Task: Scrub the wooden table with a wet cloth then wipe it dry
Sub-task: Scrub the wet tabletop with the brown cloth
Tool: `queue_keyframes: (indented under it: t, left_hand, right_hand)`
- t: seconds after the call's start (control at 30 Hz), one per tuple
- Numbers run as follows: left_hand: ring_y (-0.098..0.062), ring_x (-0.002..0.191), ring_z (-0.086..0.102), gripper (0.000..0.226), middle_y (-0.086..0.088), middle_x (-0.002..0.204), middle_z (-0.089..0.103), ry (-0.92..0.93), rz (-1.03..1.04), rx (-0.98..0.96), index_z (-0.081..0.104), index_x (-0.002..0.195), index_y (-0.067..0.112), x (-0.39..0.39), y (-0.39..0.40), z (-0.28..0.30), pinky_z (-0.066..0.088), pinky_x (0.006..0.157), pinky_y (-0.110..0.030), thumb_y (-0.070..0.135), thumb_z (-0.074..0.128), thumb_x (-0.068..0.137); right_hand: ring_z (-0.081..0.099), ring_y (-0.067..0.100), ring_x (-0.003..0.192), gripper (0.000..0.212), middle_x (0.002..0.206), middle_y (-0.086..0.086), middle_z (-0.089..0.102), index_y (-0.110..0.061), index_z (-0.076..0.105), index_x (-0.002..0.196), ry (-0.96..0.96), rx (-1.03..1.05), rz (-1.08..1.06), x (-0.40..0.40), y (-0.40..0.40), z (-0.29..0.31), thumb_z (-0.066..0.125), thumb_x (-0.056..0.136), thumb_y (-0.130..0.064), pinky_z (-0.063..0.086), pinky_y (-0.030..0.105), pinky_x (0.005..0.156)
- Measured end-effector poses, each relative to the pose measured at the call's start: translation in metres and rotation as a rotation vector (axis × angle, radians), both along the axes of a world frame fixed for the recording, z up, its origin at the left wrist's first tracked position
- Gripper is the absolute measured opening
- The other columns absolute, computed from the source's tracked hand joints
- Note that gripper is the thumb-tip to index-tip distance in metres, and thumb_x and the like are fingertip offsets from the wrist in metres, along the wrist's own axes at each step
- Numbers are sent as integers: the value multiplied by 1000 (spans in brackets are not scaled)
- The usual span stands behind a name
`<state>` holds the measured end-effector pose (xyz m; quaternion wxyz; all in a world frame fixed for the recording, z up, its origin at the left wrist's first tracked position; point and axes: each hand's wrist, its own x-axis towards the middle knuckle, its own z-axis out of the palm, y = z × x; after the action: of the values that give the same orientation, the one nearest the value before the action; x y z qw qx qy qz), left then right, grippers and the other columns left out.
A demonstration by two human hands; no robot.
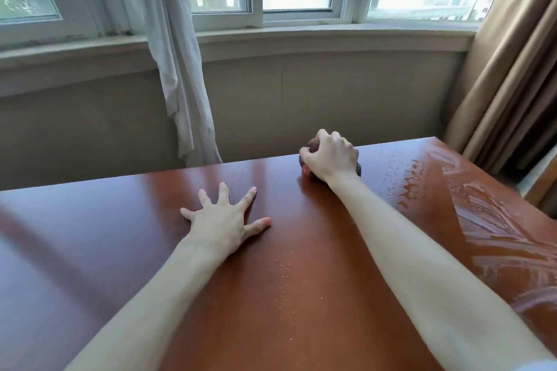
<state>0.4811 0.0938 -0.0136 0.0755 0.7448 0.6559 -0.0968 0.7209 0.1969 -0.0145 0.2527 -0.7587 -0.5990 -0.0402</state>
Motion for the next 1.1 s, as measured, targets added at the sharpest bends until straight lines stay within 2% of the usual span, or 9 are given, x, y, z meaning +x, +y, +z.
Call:
queue_keyframes:
  t: [0.13, 0.3, 0.47, 0.57, 0.7, 0.77, 0.83, 1.0, 1.1]
  left_hand:
    - [-49, 147, 15, 82, -8, 164, 14, -60, -3, -26, 10, 154, 56, -2, 3, 8, 25, 109, -74, 89, 32, 82]
    - [-34, 129, 53, 84, -10, 147, 49, -109, -93, -64, 22, 158, 39, -32, 19, 30, 46, 105, -45, 83, 29, 87]
    - [-43, 140, 33, 94, -13, 157, 28, 60, -9, -43, 6, 160, 40, -71, 0, 35, 39, 107, -52, 88, 29, 82]
    - [-51, 142, 19, 76, -17, 161, 13, 128, 50, -94, -3, 158, 47, -110, -15, 21, 36, 110, -61, 67, 32, 93]
    - [-49, 147, 12, 92, -9, 165, 2, 75, 114, -72, -12, 156, 46, -146, -43, -2, 34, 108, -67, 89, 22, 82]
    - [-49, 150, 6, 92, -7, 167, -6, 93, 122, -51, -14, 156, 45, -141, -52, -2, 31, 107, -70, 88, 19, 82]
    - [-50, 150, 5, 93, -8, 168, -6, 109, 128, -31, -13, 157, 43, -134, -51, 1, 30, 106, -71, 89, 18, 82]
    - [-51, 150, 3, 95, -8, 168, -7, 114, 132, -7, -12, 157, 44, -137, -49, -6, 30, 105, -71, 91, 16, 79]
    - [-51, 150, 4, 95, -8, 168, -7, 99, 141, -21, -11, 157, 44, -133, -48, -1, 30, 105, -72, 91, 18, 79]
  right_hand:
    - [62, 31, 99, 31, 95, 2, 57, -23, 57, 95, -47, -81, 136, -42, -84, 4, 58, 82, -51, 39, 38, 75]
    - [60, 26, 90, 36, 92, -1, 58, -24, 56, 95, -124, -8, 410, -114, -205, 2, 55, 78, -56, 44, 36, 68]
    - [60, 15, 86, 27, 92, -10, 59, -31, 64, 95, -19, 9, 899, -140, -238, 7, 64, 75, -49, 51, 32, 66]
    - [63, 17, 90, 31, 94, -10, 61, -34, 63, 97, -2, -36, 718, -125, -178, 10, 57, 74, -54, 50, 34, 73]
    - [64, 30, 92, 28, 97, -2, 61, -28, 62, 95, 20, -46, 192, -117, -78, 0, 58, 78, -49, 48, 36, 77]
    - [62, 33, 97, 28, 100, 4, 60, -21, 61, 98, 30, -42, 75, -133, -49, 0, 57, 82, -43, 45, 38, 79]
    - [60, 32, 99, 30, 100, 5, 60, -19, 61, 99, 18, -45, 116, -159, -39, 0, 57, 82, -44, 43, 38, 77]
    - [64, 18, 89, 31, 92, -10, 60, -36, 65, 95, 16, -52, 731, -181, -43, 2, 60, 72, -56, 50, 35, 77]
    - [64, 26, 92, 29, 93, -6, 62, -32, 64, 94, 46, -28, 484, -179, -19, 9, 61, 74, -53, 45, 34, 74]
